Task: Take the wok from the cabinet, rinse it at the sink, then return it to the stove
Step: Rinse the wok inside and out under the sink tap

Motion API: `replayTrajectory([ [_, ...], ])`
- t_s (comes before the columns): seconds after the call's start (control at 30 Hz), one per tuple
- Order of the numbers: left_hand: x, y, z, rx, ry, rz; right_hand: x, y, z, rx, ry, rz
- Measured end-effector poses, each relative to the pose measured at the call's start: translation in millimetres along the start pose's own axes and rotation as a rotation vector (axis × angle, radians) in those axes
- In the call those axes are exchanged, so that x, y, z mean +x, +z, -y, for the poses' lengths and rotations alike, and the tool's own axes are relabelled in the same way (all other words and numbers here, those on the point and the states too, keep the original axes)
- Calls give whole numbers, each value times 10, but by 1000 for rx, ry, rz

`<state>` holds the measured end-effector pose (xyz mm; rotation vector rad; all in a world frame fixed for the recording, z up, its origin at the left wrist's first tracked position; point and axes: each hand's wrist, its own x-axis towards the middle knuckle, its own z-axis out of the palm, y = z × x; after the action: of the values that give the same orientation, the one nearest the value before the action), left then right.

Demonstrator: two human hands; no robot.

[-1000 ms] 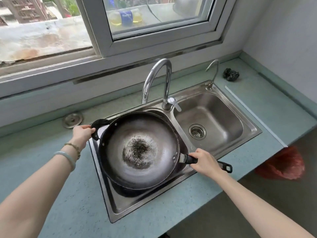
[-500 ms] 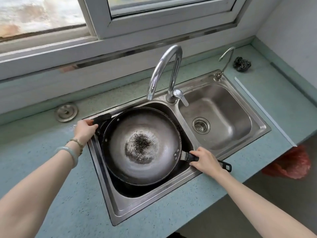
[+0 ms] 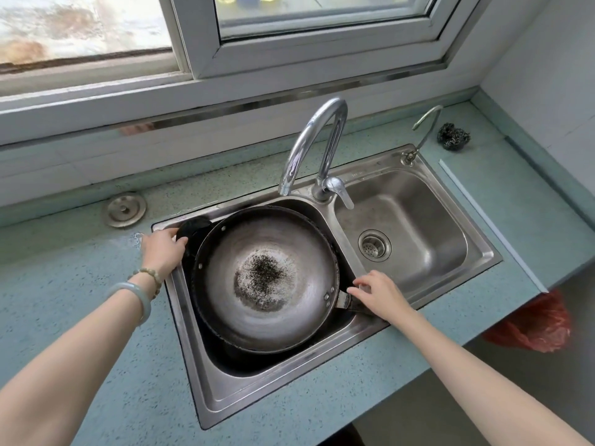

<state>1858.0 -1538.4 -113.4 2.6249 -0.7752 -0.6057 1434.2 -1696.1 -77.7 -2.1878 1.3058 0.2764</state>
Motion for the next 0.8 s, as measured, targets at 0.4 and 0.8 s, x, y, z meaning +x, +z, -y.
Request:
replayTrajectory([
  [0.4, -409, -4, -138, -200, -86, -33, 1214, -754, 747, 598, 242, -238],
  [0.8, -400, 102, -34, -242, -171, 129, 1505, -758, 707, 824, 269, -52],
])
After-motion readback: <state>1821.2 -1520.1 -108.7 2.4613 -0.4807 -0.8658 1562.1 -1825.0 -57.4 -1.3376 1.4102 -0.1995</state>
